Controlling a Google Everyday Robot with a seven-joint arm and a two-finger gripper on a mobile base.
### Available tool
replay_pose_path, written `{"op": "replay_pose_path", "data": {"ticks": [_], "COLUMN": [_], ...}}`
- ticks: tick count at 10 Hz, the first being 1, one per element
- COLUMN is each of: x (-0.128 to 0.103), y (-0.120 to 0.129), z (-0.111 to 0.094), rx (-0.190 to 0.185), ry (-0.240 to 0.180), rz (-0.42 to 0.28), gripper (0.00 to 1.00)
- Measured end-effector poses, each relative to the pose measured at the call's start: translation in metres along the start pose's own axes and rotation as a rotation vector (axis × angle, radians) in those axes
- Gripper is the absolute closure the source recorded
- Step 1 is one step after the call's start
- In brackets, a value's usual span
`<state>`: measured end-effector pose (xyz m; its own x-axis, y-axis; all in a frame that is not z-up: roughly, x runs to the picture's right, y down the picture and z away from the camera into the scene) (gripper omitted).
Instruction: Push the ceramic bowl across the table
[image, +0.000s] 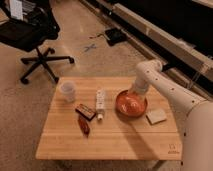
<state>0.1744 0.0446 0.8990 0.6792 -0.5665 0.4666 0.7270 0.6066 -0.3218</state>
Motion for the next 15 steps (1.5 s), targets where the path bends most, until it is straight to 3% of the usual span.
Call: {"op": "replay_pose_path", "data": {"ticks": [5, 11, 15], "x": [0.025, 0.055, 0.073], "y": [0.022, 0.037, 0.049], "z": [0.011, 0.018, 0.016], "rx": [-0.063, -0.079, -0.068], "ry": [0.003, 0.01, 0.017], "rz": [0.028, 0.136, 0.205], "gripper": [0.35, 0.35, 0.35]}}
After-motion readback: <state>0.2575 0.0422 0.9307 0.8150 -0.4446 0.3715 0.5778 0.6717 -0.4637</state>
